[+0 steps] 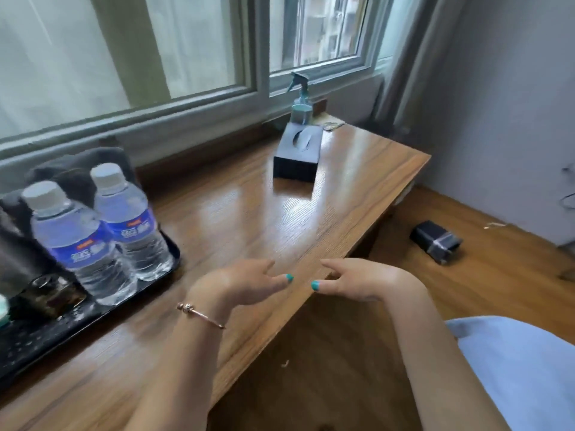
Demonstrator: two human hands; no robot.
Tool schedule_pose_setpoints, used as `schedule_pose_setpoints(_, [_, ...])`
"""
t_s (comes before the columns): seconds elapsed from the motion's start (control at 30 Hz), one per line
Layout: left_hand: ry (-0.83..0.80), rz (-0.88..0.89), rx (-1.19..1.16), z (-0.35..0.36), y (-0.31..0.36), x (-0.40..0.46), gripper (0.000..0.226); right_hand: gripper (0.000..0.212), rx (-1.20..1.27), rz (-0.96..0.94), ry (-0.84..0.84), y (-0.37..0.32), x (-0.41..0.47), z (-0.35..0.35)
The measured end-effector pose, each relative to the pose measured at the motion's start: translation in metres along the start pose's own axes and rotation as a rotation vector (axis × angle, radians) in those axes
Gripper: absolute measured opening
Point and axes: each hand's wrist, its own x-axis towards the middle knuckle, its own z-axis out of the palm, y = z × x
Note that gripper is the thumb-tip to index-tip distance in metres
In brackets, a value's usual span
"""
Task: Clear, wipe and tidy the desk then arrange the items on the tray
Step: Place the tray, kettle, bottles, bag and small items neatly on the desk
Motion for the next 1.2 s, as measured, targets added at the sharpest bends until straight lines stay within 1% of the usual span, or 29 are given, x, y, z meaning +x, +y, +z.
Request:
schedule_pose_setpoints(0.13, [0.026, -0.006, -0.094, -0.026, 0.067, 0.061, 0.07, 0.077, 0.051, -0.013, 0.1, 0.069, 0.02, -0.071])
schedule_pose_setpoints(0.27, [0.07, -0.031, -0.144, -0.047, 0.11, 0.114, 0.076, 0.08, 0.068, -0.041, 0.085, 0.11, 0.056, -0.122])
schedule_pose_setpoints(0.4, [0.088, -0.072, -0.237, -0.066, 0.126, 0.165, 0.084, 0.089, 0.09, -0.089, 0.047, 0.13, 0.103, -0.164])
schedule_pose_setpoints(0.57, [0.111, -0.16, -0.274, -0.094, 0.123, 0.242, 0.084, 0.085, 0.053, -0.222, -0.01, 0.146, 0.183, -0.214])
schedule_pose_setpoints(0.63, [0.152, -0.18, -0.336, -0.11, 0.118, 0.27, 0.085, 0.084, 0.098, -0.249, -0.017, 0.149, 0.216, -0.233])
schedule_pose_setpoints(0.73, [0.254, -0.213, -0.426, -0.134, 0.11, 0.301, 0.084, 0.081, 0.134, -0.276, -0.066, 0.147, 0.262, -0.26])
schedule_pose_setpoints(0.8, [0.356, -0.251, -0.419, -0.147, 0.109, 0.318, 0.079, 0.078, 0.107, -0.307, -0.094, 0.145, 0.291, -0.277])
schedule_pose_setpoints(0.83, [0.446, -0.26, -0.413, -0.153, 0.11, 0.328, 0.074, 0.074, 0.1, -0.343, -0.075, 0.143, 0.305, -0.285])
schedule_pose_setpoints(0.93, [0.768, -0.289, -0.384, -0.165, 0.111, 0.35, 0.054, 0.053, 0.126, -0.474, 0.069, 0.133, 0.346, -0.307])
schedule_pose_setpoints(0.97, [0.812, -0.31, -0.358, -0.168, 0.11, 0.356, 0.051, 0.046, 0.118, -0.507, 0.096, 0.129, 0.359, -0.312])
schedule_pose_setpoints(1.0, [0.805, -0.321, -0.333, -0.168, 0.108, 0.362, 0.051, 0.041, 0.094, -0.537, 0.099, 0.124, 0.372, -0.317])
schedule_pose_setpoints(1.1, [0.626, -0.353, -0.283, -0.171, 0.11, 0.386, 0.053, 0.031, 0.003, -0.633, 0.058, 0.109, 0.412, -0.325])
schedule_pose_setpoints(1.13, [0.6, -0.37, -0.275, -0.172, 0.112, 0.394, 0.051, 0.031, -0.02, -0.664, 0.047, 0.104, 0.423, -0.327])
schedule_pose_setpoints(1.2, [0.611, -0.389, -0.287, -0.17, 0.115, 0.408, 0.046, 0.039, -0.065, -0.73, 0.033, 0.1, 0.441, -0.328])
